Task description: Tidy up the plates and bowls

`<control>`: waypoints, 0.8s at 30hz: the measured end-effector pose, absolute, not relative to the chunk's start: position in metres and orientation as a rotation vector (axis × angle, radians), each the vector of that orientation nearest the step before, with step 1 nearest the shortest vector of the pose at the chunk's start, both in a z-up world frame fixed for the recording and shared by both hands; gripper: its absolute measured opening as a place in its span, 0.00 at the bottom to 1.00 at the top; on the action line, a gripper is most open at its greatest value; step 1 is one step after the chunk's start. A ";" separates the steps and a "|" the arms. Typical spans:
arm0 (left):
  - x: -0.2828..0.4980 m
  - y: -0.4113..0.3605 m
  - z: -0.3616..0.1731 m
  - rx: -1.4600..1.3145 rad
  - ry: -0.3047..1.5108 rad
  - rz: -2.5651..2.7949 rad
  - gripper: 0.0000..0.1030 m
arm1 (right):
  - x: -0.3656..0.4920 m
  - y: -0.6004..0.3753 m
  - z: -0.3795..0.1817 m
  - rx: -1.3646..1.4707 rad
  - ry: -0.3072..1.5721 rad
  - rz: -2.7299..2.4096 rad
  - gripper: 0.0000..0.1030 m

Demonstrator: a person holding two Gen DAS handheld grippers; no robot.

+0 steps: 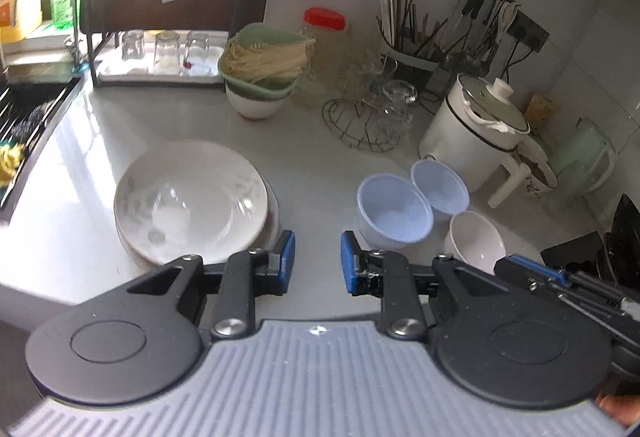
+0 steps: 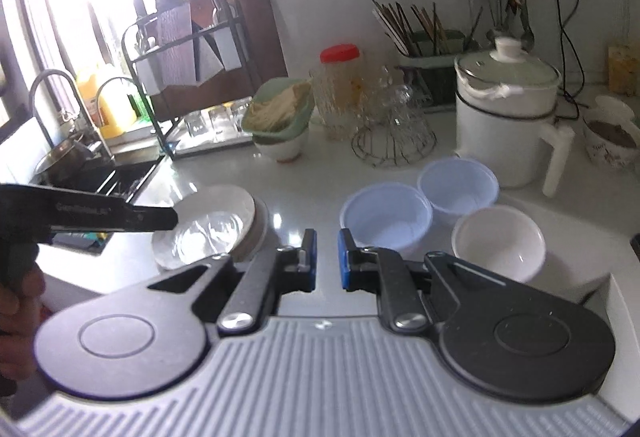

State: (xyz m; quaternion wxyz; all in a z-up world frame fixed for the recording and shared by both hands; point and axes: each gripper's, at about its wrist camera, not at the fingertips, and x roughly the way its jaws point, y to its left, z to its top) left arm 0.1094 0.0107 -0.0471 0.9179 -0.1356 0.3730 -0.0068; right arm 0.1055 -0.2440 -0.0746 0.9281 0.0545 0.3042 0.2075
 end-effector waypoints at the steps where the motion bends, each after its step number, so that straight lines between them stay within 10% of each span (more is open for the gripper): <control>1: 0.106 0.006 -0.048 -0.278 0.779 -0.009 0.27 | 0.103 -0.249 -0.077 0.122 0.638 0.427 0.13; 17: 0.146 -0.012 -0.056 -0.197 0.862 -0.115 0.41 | 0.095 -0.270 -0.093 0.193 0.679 0.290 0.16; 22: 0.186 -0.004 -0.062 -0.155 0.891 -0.162 0.58 | 0.112 -0.268 -0.102 0.226 0.689 0.166 0.71; 24: 0.200 -0.001 -0.063 -0.147 0.902 -0.192 0.61 | 0.118 -0.268 -0.105 0.256 0.695 0.122 0.70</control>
